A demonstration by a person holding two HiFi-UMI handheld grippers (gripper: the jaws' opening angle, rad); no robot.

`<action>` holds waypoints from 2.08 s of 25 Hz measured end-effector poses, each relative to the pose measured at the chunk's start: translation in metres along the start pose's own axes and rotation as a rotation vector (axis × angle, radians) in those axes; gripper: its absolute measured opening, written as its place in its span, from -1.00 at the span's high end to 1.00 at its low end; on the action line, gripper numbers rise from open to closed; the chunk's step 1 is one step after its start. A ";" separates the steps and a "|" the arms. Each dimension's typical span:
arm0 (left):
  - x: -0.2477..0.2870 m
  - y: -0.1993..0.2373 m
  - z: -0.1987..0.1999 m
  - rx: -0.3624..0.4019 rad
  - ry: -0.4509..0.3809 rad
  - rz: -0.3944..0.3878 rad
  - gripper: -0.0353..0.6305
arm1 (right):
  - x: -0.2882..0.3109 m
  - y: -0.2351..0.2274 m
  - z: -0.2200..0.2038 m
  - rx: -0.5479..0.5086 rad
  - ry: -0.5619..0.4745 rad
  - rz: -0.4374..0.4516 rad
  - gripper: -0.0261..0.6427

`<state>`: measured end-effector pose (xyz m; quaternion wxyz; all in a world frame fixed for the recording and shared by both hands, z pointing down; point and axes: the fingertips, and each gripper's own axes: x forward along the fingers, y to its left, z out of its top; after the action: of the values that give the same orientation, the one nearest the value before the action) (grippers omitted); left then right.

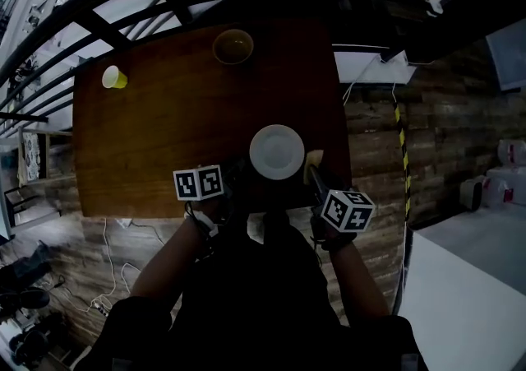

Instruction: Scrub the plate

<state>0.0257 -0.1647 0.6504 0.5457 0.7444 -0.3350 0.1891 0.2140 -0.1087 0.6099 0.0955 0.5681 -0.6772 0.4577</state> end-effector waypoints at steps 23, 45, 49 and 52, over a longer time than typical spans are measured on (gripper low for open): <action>-0.140 -0.199 0.070 0.673 -0.447 -0.150 0.66 | -0.077 0.196 0.102 -0.406 -0.308 0.367 0.58; -0.122 -0.227 0.060 0.717 -0.442 -0.162 0.66 | -0.101 0.167 0.107 -0.516 -0.380 0.291 0.58; -0.123 -0.225 0.060 0.724 -0.442 -0.156 0.66 | -0.100 0.166 0.108 -0.513 -0.396 0.286 0.58; -0.124 -0.224 0.058 0.722 -0.438 -0.155 0.66 | -0.100 0.167 0.107 -0.523 -0.396 0.284 0.58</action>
<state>0.0915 -0.1424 0.3970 0.1789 0.9332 -0.2983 0.0902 0.1468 -0.1289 0.3991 0.0401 0.5021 -0.8492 0.1585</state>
